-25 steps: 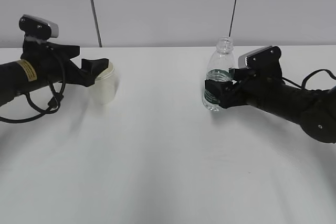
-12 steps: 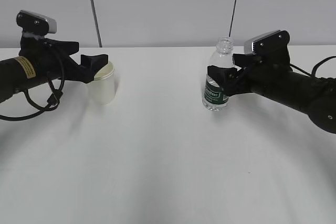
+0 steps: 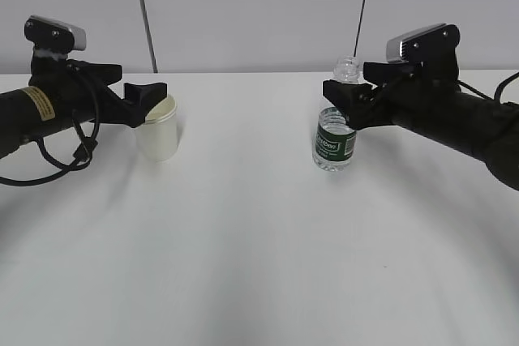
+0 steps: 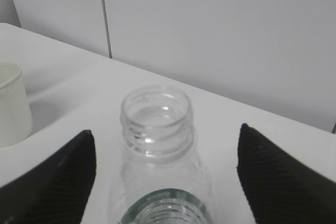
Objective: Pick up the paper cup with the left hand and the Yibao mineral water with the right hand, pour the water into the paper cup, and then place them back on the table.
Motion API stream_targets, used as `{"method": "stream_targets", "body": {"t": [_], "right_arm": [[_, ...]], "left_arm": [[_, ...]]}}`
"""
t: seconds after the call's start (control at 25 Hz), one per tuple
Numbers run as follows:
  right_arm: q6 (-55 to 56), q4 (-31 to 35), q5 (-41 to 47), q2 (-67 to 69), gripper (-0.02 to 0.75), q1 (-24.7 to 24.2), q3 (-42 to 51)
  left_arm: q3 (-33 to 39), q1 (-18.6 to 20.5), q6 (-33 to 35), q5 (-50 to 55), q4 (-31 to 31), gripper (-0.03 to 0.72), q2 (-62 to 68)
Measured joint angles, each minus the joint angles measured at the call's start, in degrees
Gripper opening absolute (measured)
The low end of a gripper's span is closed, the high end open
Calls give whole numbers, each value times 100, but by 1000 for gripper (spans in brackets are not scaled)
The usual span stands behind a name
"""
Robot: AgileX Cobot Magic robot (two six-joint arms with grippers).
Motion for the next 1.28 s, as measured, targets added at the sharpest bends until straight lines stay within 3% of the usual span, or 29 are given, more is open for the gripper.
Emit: {"method": "stream_targets", "body": {"t": [0.44, 0.88, 1.16, 1.28], "right_arm": [[380, -254, 46, -485, 619, 0, 9], [592, -368, 1178, -1279, 605, 0, 22], [967, -535, 2124, -1801, 595, 0, 40], [1256, -667, 2725, -2097, 594, 0, 49]], "left_arm": [[0, 0, -127, 5, 5, 583, -26], [0, 0, -602, 724, 333, 582, -624], [0, 0, -1450, 1656, 1045, 582, -1094], [0, 0, -2117, 2266, 1484, 579, -1362]]}}
